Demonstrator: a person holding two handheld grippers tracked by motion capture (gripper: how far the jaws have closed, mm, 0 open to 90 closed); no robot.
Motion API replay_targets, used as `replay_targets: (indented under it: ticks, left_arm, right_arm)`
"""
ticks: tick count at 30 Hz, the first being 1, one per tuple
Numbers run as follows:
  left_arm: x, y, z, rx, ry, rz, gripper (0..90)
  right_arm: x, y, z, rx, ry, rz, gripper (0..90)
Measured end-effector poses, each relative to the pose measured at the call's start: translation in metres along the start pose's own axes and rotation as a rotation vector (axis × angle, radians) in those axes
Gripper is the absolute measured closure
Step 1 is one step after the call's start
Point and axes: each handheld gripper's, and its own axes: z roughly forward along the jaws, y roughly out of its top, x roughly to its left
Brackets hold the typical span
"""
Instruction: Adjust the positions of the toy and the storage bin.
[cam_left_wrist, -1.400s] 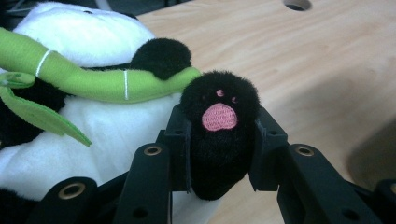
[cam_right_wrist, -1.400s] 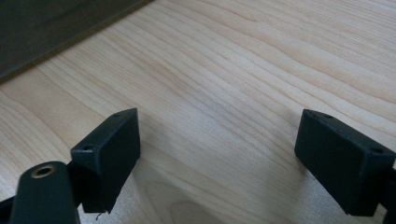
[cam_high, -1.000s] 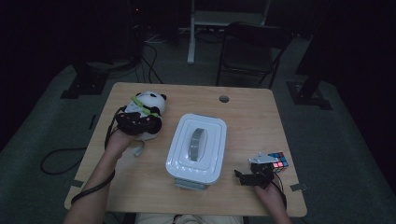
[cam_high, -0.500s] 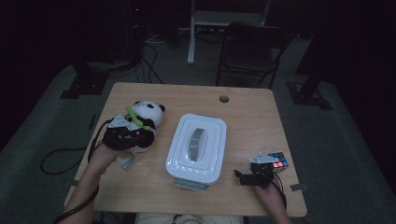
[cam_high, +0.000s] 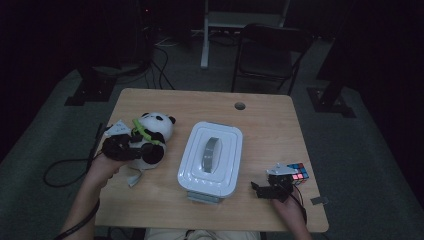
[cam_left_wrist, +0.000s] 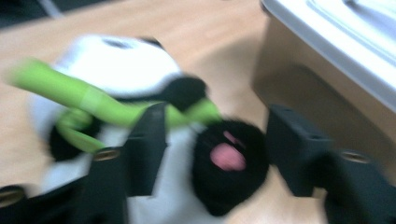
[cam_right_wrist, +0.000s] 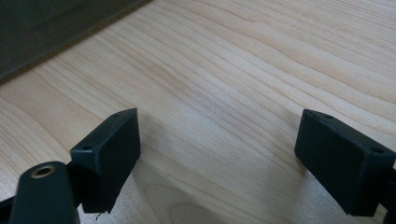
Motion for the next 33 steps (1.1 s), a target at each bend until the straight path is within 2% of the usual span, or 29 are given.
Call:
replay_targets:
  ticks: [1,3,5,8,12,14,17,20,21,23,25,26,30,33]
  left_arm:
    - [0.002,0.004,-0.001,-0.007,0.03,-0.004,37.3]
    - [0.009,0.01,0.0,-0.019,0.054,-0.031,34.7]
    - [0.015,0.015,0.004,-0.011,0.103,-0.05,32.2]
    - [0.024,0.017,0.015,-0.002,0.117,-0.079,30.7]
    - [0.034,0.015,0.031,0.028,0.162,-0.144,30.7]
    - [0.035,0.014,0.036,0.045,0.16,-0.15,30.7]
    - [0.036,0.012,0.044,0.093,0.189,-0.144,30.0]
    - [0.039,0.012,0.049,0.117,0.166,-0.138,30.9]
    - [0.039,0.012,0.051,0.124,0.164,-0.135,33.8]
    - [0.038,0.01,0.057,0.144,0.174,-0.099,46.4]
    - [0.036,0.009,0.064,0.151,0.204,-0.068,61.0]
    - [0.035,0.009,0.066,0.148,0.214,-0.071,65.7]
    - [0.035,0.011,0.065,0.094,0.226,-0.078,73.5]
    - [0.041,0.012,0.062,0.035,0.208,-0.12,75.2]
  right_arm:
    - [0.0,0.0,0.0,0.0,0.0,0.0,13.9]
    - [0.0,0.0,0.0,0.0,0.0,-0.001,13.9]
    - [0.0,0.0,0.0,0.0,-0.001,-0.001,13.9]
    - [0.0,0.0,0.0,0.0,0.0,-0.001,13.9]
    - [0.0,0.0,0.0,0.0,0.0,-0.001,13.9]
    - [0.0,0.0,0.0,0.0,0.0,0.0,13.9]
    - [0.0,0.0,0.0,0.0,0.0,-0.001,13.9]
    - [0.0,0.0,0.0,0.0,0.0,0.0,13.9]
    - [0.0,0.0,0.0,0.0,0.0,0.0,13.9]
    - [0.0,0.0,0.0,0.0,0.0,0.0,13.9]
    - [0.0,0.0,0.0,0.0,0.0,0.0,13.9]
    - [0.0,0.0,0.0,0.0,-0.001,-0.001,13.9]
    - [0.0,0.0,0.0,0.0,0.0,-0.001,13.9]
    - [0.0,0.0,0.0,0.0,0.0,-0.001,13.9]
